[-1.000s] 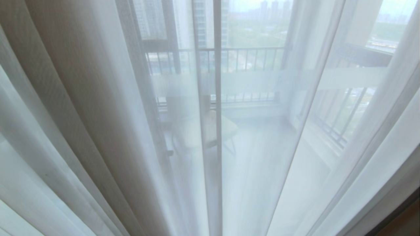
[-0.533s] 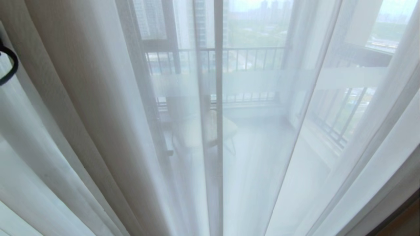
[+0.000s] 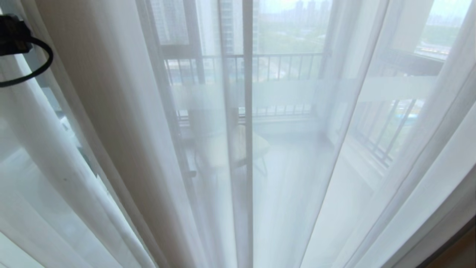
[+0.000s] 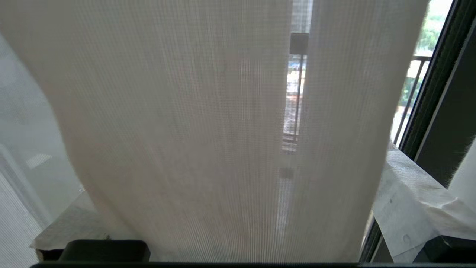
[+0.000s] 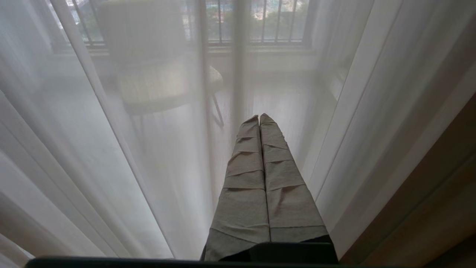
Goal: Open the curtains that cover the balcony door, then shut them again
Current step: Close the outer curtains on both sides
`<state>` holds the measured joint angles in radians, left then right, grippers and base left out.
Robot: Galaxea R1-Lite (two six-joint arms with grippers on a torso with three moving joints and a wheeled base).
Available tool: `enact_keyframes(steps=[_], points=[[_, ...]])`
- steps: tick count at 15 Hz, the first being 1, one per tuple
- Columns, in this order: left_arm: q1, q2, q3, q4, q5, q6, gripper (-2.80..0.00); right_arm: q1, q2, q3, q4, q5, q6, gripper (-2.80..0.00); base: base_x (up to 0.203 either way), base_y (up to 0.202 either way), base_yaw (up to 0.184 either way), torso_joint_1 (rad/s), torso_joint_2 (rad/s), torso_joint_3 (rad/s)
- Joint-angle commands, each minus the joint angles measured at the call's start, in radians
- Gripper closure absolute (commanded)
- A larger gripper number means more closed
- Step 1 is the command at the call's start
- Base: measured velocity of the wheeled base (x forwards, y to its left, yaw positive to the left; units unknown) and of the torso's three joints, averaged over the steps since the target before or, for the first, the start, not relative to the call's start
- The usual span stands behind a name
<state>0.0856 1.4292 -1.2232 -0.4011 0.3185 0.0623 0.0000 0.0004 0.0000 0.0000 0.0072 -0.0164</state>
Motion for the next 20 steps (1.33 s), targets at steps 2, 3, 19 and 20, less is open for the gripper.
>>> enact_keyframes(steps=[2, 3, 19, 20], points=[[0.014, 0.028, -0.009, -0.002, 0.002, -0.003, -2.8, 0.0, 0.0, 0.0, 0.0, 0.0, 0.0, 0.0, 0.0, 0.0, 0.0, 0.0, 0.0, 0.0], [0.015, 0.028, -0.006, -0.002, 0.002, -0.004, -2.8, 0.0, 0.0, 0.0, 0.0, 0.0, 0.0, 0.0, 0.0, 0.0, 0.0, 0.0, 0.0, 0.0], [0.01, -0.132, 0.045, 0.005, -0.002, -0.004, 0.0, 0.0, 0.0, 0.0, 0.0, 0.0, 0.0, 0.0, 0.0, 0.0, 0.0, 0.0, 0.0, 0.0], [0.01, -0.157, 0.045, 0.007, -0.002, -0.004, 0.0, 0.0, 0.0, 0.0, 0.0, 0.0, 0.0, 0.0, 0.0, 0.0, 0.0, 0.0, 0.0, 0.0]])
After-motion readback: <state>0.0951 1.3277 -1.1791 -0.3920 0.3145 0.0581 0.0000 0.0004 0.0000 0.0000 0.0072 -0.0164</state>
